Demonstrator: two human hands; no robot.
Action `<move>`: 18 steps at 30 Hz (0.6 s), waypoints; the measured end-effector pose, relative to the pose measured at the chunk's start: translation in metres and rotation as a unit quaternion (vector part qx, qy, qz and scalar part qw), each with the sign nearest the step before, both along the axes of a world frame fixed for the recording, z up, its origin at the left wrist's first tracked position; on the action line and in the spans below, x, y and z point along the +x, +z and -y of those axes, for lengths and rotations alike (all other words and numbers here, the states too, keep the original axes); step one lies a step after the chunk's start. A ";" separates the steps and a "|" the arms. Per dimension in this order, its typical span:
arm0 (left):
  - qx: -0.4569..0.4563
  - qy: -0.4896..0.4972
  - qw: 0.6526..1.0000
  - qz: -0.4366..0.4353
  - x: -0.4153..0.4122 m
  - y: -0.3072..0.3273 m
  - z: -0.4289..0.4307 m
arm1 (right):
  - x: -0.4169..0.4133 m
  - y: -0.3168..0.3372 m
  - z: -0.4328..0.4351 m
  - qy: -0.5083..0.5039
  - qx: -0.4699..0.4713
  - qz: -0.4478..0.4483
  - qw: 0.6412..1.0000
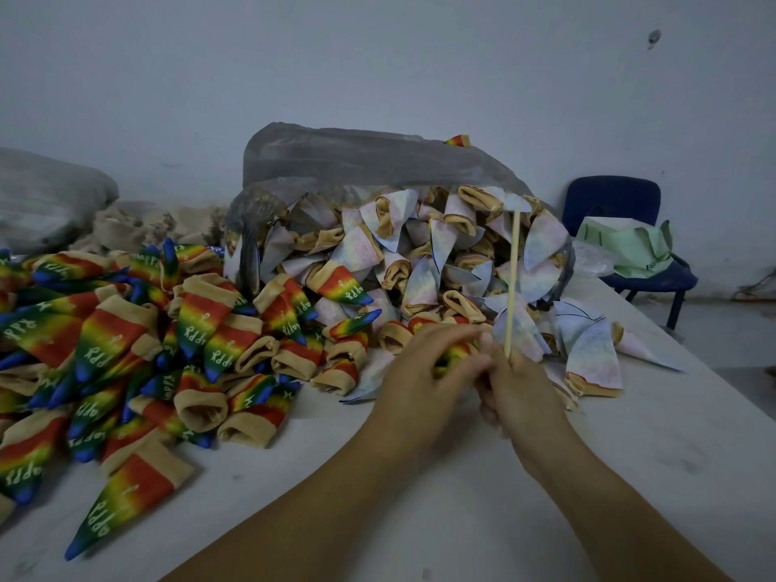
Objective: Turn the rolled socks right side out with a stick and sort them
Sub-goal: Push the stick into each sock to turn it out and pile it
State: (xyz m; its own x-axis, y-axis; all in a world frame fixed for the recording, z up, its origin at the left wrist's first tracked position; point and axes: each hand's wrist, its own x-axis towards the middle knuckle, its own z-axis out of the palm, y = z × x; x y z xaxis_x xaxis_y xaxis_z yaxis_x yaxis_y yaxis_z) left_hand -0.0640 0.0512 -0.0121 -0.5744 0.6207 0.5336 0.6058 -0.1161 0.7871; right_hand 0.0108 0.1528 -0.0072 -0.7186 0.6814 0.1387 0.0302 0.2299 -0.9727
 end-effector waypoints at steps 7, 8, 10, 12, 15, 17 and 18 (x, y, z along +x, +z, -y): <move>0.320 -0.113 0.672 0.658 -0.054 0.011 0.024 | 0.018 0.001 -0.016 0.030 0.247 0.097 0.964; 0.338 -0.112 0.660 0.661 -0.058 0.011 0.026 | 0.020 0.003 -0.018 0.045 0.290 0.114 0.949; 0.346 -0.110 0.666 0.652 -0.062 0.009 0.025 | 0.021 0.005 -0.022 0.054 0.373 0.151 0.914; 0.339 -0.111 0.673 0.648 -0.062 0.007 0.025 | 0.022 0.008 -0.026 0.049 0.431 0.169 0.885; 0.324 -0.112 0.678 0.650 -0.064 0.005 0.023 | 0.024 0.009 -0.026 0.019 0.475 0.155 0.866; 0.302 -0.115 0.708 0.629 -0.060 0.006 0.022 | 0.023 0.008 -0.023 -0.001 0.521 0.156 0.839; 0.289 -0.109 0.728 0.612 -0.058 0.007 0.020 | 0.022 0.008 -0.021 -0.006 0.545 0.161 0.823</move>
State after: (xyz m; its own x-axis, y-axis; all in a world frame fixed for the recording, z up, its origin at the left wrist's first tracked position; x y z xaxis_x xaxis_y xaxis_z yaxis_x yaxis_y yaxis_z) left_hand -0.1217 0.0312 -0.0047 -0.7605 0.6435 -0.0863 -0.5911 -0.6311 0.5023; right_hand 0.0327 0.1738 0.0003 -0.8319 0.2850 0.4761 0.2543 0.9584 -0.1294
